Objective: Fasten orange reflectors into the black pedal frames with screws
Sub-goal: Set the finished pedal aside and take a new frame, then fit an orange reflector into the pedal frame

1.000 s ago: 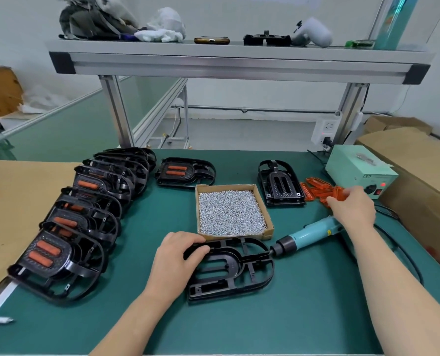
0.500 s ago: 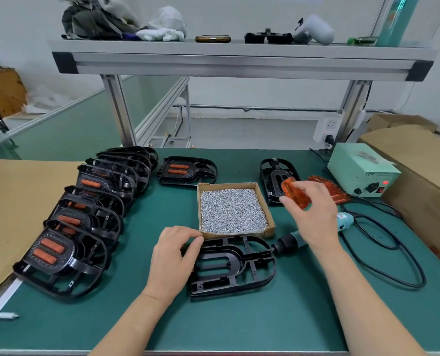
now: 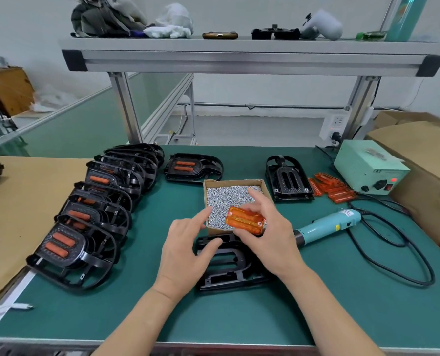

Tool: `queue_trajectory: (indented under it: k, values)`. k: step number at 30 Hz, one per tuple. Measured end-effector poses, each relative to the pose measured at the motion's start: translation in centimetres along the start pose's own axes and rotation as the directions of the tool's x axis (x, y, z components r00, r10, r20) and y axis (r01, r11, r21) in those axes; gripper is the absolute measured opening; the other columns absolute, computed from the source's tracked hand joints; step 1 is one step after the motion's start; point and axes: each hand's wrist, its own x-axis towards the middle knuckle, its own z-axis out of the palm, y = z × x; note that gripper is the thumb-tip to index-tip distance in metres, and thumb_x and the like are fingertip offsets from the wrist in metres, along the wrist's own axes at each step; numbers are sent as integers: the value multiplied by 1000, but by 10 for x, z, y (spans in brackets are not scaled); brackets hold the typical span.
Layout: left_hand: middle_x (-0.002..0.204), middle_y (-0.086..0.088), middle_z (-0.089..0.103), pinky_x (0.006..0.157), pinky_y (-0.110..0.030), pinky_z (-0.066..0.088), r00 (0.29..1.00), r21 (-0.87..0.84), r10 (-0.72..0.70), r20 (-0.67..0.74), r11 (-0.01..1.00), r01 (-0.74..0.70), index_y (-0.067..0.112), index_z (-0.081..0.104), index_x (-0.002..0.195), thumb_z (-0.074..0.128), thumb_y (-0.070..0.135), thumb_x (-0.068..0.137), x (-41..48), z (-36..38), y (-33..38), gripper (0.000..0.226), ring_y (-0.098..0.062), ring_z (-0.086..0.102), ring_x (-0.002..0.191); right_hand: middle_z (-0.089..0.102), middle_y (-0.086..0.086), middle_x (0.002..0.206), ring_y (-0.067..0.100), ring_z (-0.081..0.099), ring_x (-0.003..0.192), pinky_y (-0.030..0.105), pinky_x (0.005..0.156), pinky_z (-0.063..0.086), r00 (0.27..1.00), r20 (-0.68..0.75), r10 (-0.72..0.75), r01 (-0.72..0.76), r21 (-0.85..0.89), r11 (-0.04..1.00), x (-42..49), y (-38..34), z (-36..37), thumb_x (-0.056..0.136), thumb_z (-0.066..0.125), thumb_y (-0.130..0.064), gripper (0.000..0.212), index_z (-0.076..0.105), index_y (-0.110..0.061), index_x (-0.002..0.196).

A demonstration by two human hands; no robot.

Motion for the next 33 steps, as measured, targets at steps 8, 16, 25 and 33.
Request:
queue_trajectory:
  k: [8,16,25,33]
  values:
    - [102,6,58,92,-21,40,996,53,86,18,995,-87,24,55,140,60,48,89,0,0,4,57,-16,50,98,66,-26,120,0,58,121,23,105,45,979,202,-9,6,18,1000,-5,-5,1,82,82,-18,86,36,-43,152]
    - [109,5,58,94,-24,41,994,26,91,68,995,-93,17,65,128,60,45,90,0,0,3,48,-17,50,103,65,-21,125,0,57,122,34,108,47,970,241,17,-20,9,1000,-7,-5,3,84,81,-20,87,34,-41,153]
    - [114,7,60,100,-15,33,991,33,79,111,996,-83,17,64,127,59,44,91,1,0,0,45,-15,50,107,62,-21,128,-7,53,123,10,102,39,969,247,15,-11,-17,1000,-5,-3,2,86,78,-14,84,35,-37,154]
    - [108,7,61,97,-15,35,998,27,35,54,999,-36,13,64,123,61,45,88,-1,-2,3,48,-13,49,105,59,-27,114,-2,46,117,8,96,34,990,139,-8,28,-143,989,-6,-8,1,84,80,-22,72,46,-40,145]
